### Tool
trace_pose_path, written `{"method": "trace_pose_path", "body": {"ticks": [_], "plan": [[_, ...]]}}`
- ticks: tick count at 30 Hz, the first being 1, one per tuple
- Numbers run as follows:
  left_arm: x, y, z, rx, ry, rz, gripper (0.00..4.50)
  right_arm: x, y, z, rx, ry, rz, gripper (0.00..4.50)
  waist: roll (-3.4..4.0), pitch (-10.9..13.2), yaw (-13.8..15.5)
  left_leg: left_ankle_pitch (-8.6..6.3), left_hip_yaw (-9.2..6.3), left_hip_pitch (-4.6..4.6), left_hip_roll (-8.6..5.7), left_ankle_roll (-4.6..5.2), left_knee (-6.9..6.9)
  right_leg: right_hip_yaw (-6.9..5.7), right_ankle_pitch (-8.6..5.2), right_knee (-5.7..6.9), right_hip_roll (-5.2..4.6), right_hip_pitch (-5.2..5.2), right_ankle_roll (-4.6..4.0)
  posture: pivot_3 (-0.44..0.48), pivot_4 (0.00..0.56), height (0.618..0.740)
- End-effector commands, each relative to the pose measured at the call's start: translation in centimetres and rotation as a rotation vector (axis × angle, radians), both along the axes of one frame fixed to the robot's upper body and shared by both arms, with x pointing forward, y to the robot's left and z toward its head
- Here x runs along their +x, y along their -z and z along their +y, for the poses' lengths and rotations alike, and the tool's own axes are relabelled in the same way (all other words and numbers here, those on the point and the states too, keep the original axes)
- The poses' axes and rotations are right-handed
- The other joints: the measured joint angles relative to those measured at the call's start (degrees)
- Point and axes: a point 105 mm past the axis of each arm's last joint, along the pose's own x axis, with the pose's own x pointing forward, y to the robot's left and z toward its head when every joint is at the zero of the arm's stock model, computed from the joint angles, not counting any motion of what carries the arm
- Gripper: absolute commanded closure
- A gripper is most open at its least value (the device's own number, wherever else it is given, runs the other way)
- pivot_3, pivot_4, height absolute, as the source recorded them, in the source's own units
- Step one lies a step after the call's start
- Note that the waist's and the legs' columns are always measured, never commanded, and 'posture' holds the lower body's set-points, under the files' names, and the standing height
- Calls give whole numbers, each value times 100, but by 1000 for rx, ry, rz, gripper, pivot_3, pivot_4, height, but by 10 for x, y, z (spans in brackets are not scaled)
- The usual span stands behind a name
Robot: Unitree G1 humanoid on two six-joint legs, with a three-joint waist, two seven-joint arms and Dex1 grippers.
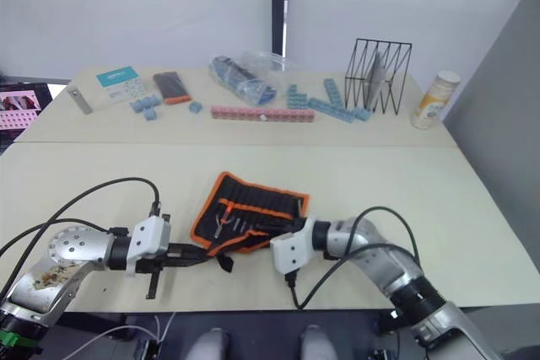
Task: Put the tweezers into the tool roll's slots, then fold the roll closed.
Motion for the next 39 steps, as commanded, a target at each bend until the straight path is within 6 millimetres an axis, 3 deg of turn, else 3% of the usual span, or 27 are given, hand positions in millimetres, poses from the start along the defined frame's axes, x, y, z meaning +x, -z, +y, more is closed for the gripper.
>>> {"method": "trace_pose_path", "body": {"ticks": [1,4,10,16,24,29,39], "plan": [[3,2,8,35,-28,11,4490,16,-14,-29,79,163,114,4500,0,0,-4,0,2,2,0,0,0,11,0,1,6,1,-1,0,150,721],[5,-1,1,5,-7,48,4490,9,-13,-32,144,205,294,4500,0,0,1,0,8,4,0,0,0,31,-1,1,14,3,-1,0,150,721],[18,-8,-30,-43,68,115,4490,29,-16,-67,75,343,257,4500,-1,0,10,0,12,-2,-6,0,22,75,0,-1,36,6,2,0,150,721],[40,-2,-43,-27,48,110,4490,28,-12,-75,27,355,288,4500,-1,0,-24,1,8,-2,-3,1,20,91,1,1,56,6,3,0,150,721],[51,4,-34,9,15,175,4490,13,-3,-69,83,379,527,4500,-1,0,-29,0,2,-4,4,2,10,94,9,0,65,4,19,0,150,721],[56,-3,-29,-19,-9,175,4490,12,-7,-61,136,382,571,4500,-1,0,-28,0,2,-2,5,2,13,95,3,2,66,4,8,0,150,721],[67,-16,0,3,-69,135,4490,14,-8,-35,166,354,599,4500,0,0,-33,0,-6,-4,18,2,12,97,4,5,87,2,9,0,150,721]]}}
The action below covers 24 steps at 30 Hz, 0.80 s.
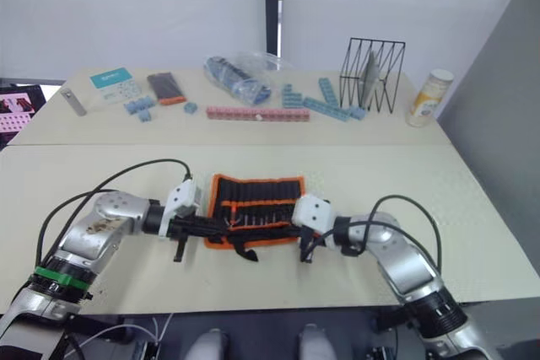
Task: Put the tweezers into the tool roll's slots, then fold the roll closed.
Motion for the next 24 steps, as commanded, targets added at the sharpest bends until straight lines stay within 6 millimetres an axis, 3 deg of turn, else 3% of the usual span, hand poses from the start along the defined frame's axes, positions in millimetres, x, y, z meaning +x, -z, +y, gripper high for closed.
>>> {"method": "trace_pose_path", "body": {"ticks": [1,10,16,19,24], "plan": [[12,-15,20,15,-63,-60,4490,9,-5,-3,-25,53,-46,4500,0,0,8,0,0,0,0,0,0,0,0,-1,0,0,0,0,150,721],[20,-12,23,54,-49,-103,4490,14,5,1,-51,79,-31,4500,0,0,19,0,0,-5,0,0,0,0,4,-1,0,-1,5,0,150,721],[28,-8,16,65,-39,-124,4500,18,2,-2,-38,105,-51,2578,0,0,22,0,1,-2,0,0,1,1,2,1,1,-1,2,0,150,721],[30,-6,16,70,-44,-121,4500,15,-14,1,27,93,-93,1593,0,0,20,0,0,-4,1,0,0,1,6,2,3,-2,9,0,150,721],[35,-2,15,80,-68,-111,4500,2,-42,10,147,28,-159,1593,0,0,16,0,-1,-3,1,0,-3,1,14,2,3,-2,22,0,150,721]]}}
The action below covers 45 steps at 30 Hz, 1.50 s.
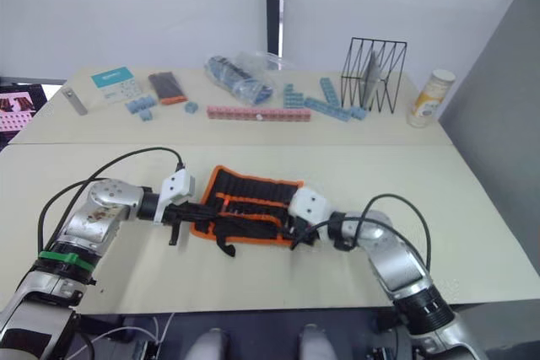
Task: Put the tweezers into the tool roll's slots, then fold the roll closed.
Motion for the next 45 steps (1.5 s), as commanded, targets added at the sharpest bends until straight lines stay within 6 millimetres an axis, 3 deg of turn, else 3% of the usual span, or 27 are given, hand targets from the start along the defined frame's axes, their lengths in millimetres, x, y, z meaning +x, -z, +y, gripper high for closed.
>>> {"method": "trace_pose_path", "body": {"ticks": [1,6,11,15,22,26,31,35,40,43,44,45], "plan": [[5,-6,-1,10,0,-32,4500,-12,-28,8,73,-70,-96,1593,0,0,0,0,0,0,0,0,0,0,0,0,0,0,1,0,150,721],[8,-2,-2,30,-6,-38,4500,-20,-31,23,83,-133,-111,1593,0,0,2,0,0,2,0,0,1,0,-1,1,0,1,-3,0,150,721],[9,-2,-3,38,-3,-48,4500,-25,-6,37,3,-178,-74,3095,0,0,1,0,0,3,0,0,1,0,-2,2,0,1,-4,0,150,721],[8,-2,-5,34,8,-50,4500,-14,8,37,-2,-121,-59,4476,0,0,8,0,0,2,0,0,4,0,-3,1,0,3,-5,0,150,721],[8,-6,-6,14,22,-98,4500,1,27,24,-14,-33,14,4476,0,0,9,0,-1,0,0,0,4,0,-1,2,0,2,-4,0,150,721],[8,-23,0,-77,11,-152,3283,-2,46,22,-51,-30,82,4500,0,0,5,0,-1,1,0,0,3,0,-1,2,1,2,-3,0,150,721],[1,-55,7,-266,-19,-91,1680,-1,47,22,-43,-13,96,4500,0,0,-6,0,-2,2,0,0,2,0,0,2,1,2,-1,0,150,721],[-16,-48,5,-267,31,0,1680,-1,47,21,-48,-12,104,4500,1,-1,-23,0,-2,6,1,0,0,0,0,4,1,5,0,0,150,721],[-22,-24,-5,-224,41,18,3217,-4,47,23,-56,-27,111,4500,1,-1,-5,0,-2,7,1,0,2,0,-7,4,1,6,-13,0,150,721],[-15,-16,-8,-237,-7,8,4207,-4,45,25,-55,-33,110,4500,1,-1,-1,0,-2,7,1,0,6,0,-11,4,2,6,-21,0,150,721],[-13,-14,-8,-239,-24,-1,4481,-5,45,25,-55,-34,110,4500,1,-1,-3,0,-1,7,1,0,7,1,-11,5,1,7,-20,0,150,721],[-10,-9,-9,-222,-41,-12,4481,-6,44,25,-50,-35,114,4500,1,-1,-3,0,-2,7,1,0,6,1,-9,5,2,6,-18,0,150,721]]}}
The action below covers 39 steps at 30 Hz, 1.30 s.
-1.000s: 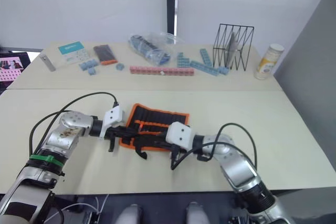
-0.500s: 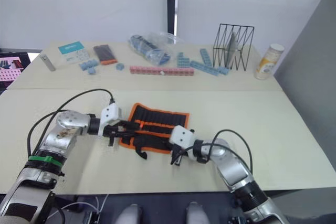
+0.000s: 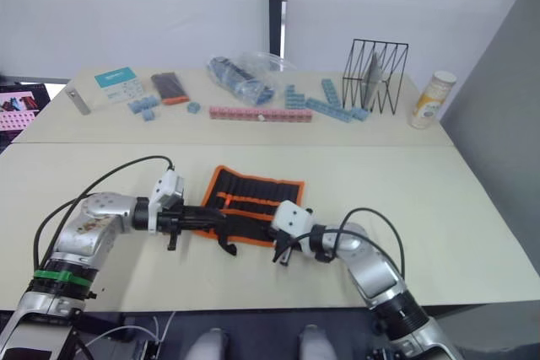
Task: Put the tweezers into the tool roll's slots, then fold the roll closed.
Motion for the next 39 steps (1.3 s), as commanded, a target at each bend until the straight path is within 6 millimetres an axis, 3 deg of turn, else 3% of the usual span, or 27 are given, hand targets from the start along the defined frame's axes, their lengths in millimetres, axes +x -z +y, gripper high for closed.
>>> {"method": "trace_pose_path", "body": {"ticks": [1,7,11,14,21,26,34,39], "plan": [[10,4,-1,38,-50,-61,4481,-4,-5,2,7,-18,10,4500,0,0,1,0,0,0,0,0,0,0,1,0,0,0,2,0,150,721],[4,37,-1,126,-57,-17,4481,-15,-27,17,92,-61,-19,4500,0,0,-4,0,0,-4,0,0,-7,0,7,-3,0,-4,14,0,150,721],[7,39,-2,137,-79,-25,4481,-15,-42,34,146,-73,-44,4500,1,0,-3,0,0,4,0,0,-8,0,6,4,1,-2,12,0,150,721],[5,38,-4,133,-61,-22,4481,-8,-34,43,109,-56,-43,4500,1,0,-5,1,0,6,1,0,0,0,-3,5,1,1,-5,0,150,721],[7,38,2,158,-70,-42,4481,5,0,43,-36,-5,5,4500,2,-1,-1,1,1,4,0,1,-3,0,3,6,1,-1,1,0,150,721],[8,36,5,161,-75,-49,4481,1,10,30,-71,19,64,4500,3,-2,-5,1,0,12,0,1,-4,0,0,23,1,-1,-3,0,150,721],[8,37,10,179,-77,-60,4481,-21,19,-22,-129,78,150,4500,2,-5,18,1,1,22,0,1,0,1,-23,37,0,3,-32,0,150,721],[7,35,8,175,-71,-75,4481,-26,13,-29,-112,99,150,4500,1,-6,11,1,1,33,1,0,-1,2,-30,41,1,6,-42,0,150,721]]}}
